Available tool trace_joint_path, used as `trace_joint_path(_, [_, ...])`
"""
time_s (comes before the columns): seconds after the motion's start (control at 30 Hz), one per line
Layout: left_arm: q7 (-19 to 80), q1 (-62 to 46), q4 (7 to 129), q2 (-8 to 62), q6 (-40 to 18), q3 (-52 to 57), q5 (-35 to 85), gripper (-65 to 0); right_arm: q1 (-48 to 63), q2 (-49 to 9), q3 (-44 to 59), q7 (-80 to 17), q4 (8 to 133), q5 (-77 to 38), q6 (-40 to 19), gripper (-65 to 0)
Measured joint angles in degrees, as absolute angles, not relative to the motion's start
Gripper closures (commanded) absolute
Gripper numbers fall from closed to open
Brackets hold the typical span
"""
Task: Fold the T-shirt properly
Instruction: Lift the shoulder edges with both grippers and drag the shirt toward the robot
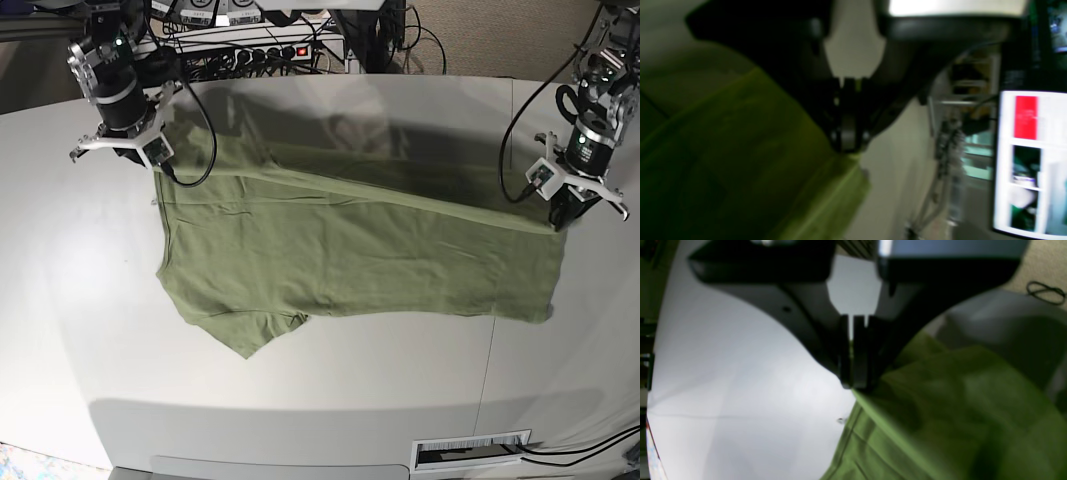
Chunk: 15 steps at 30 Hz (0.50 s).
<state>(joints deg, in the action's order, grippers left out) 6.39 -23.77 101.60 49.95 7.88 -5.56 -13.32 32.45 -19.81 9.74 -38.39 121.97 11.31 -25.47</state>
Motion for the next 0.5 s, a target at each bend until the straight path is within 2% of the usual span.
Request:
trace_joint_path(0.27, [1.50,-18.46,92.64,46.35,-2.83,-5.65,-8.64,0.0,31.29,-18.35,9.74,-37.47,121.71,11.46,-25.39,0.0])
trace_joint_path(0.4, [-0.80,-17.04,90.13,46.33,-3.99,-5.67,-8.75,0.0,31.27,-18.22,9.74,-37.41,121.69,12.03,-25.41,0.0])
trace_joint_path(0.5, [-1.04,-16.05,90.08,46.35,-3.97,-5.67,-8.71,-11.5,31.09,-18.22,9.74,-36.40,120.62,14.20,-25.39,0.0])
